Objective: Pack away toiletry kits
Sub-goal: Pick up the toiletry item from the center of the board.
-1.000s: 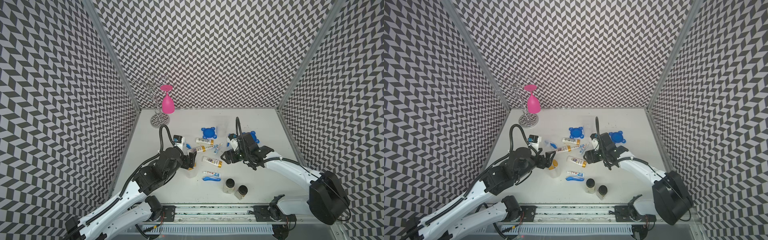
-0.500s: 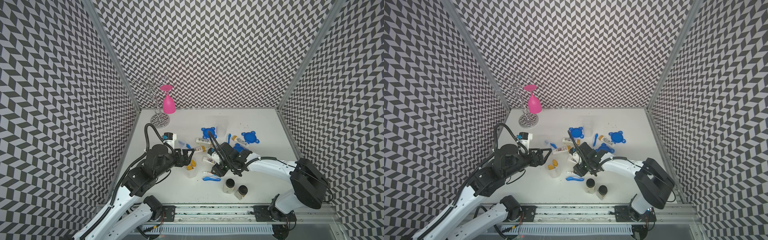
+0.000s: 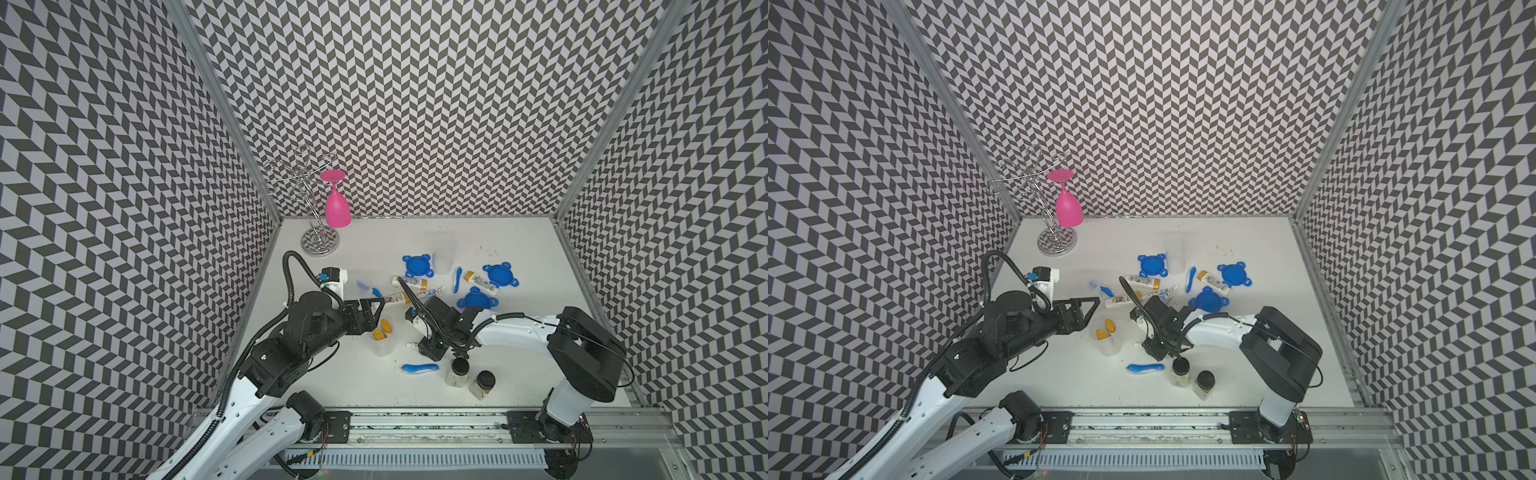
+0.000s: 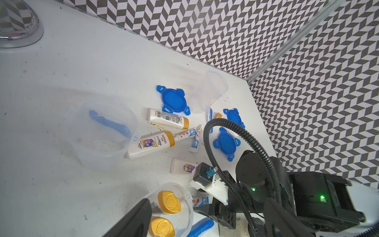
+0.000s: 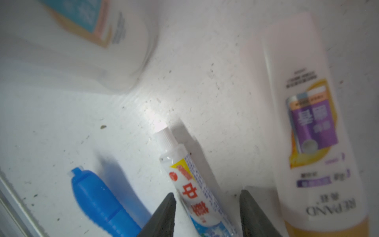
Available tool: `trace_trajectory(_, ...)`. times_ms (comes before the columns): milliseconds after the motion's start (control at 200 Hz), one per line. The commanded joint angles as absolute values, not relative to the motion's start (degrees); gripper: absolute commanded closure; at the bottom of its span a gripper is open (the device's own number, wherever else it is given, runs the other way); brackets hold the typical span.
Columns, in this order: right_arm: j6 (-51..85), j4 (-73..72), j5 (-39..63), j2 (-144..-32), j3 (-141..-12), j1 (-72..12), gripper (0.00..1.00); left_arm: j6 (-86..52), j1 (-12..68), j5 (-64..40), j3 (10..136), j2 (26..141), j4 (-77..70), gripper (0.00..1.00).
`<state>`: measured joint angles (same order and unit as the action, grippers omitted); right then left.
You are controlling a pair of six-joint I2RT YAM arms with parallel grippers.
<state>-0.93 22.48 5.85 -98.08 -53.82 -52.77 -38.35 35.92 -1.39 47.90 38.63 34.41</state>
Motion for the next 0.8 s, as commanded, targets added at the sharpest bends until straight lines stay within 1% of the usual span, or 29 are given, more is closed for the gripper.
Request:
trace_trajectory(0, -0.47, 21.36, 1.02, -100.11, -53.07, -53.43, 0.57, -37.88, 35.42, -0.81, 48.73, 38.84, 34.76, 0.12)
trace_trajectory(45, -0.13, 20.93, 0.05, -99.95, -52.62, -53.52, 0.65, -37.87, 35.42, -0.08, 48.54, 38.93, 35.30, 0.13)
trace_trajectory(85, 0.15, 20.70, -0.46, -99.74, -52.21, -53.53, 0.70, -37.89, 35.33, 0.25, 48.28, 38.69, 35.45, 0.13)
trace_trajectory(165, 0.50, 20.00, -1.08, -99.10, -51.46, -53.52, 0.74, -37.79, 35.22, 0.31, 48.04, 38.52, 35.42, 0.14)
trace_trajectory(255, 0.58, 19.27, -2.00, -97.91, -50.60, -53.52, 0.82, -37.44, 35.20, 0.22, 48.16, 38.60, 35.60, 0.14)
trace_trajectory(351, 0.15, 16.63, -1.25, -93.63, -48.98, -53.51, 0.89, -36.26, 35.16, -0.36, 48.08, 39.10, 35.86, 0.15)
trace_trajectory(426, -0.43, 13.35, 0.63, -88.45, -47.47, -53.51, 0.90, -34.70, 35.20, -2.71, 47.97, 39.90, 35.23, 0.16)
trace_trajectory(576, -0.44, 8.63, 3.94, -79.36, -46.32, -53.44, 0.90, -31.78, 35.24, -9.18, 48.16, 42.33, 33.13, 0.17)
trace_trajectory(791, 1.94, 6.39, 8.81, -71.95, -48.15, -53.52, 0.90, -32.05, 36.00, -17.21, 47.18, 45.10, 26.46, 0.13)
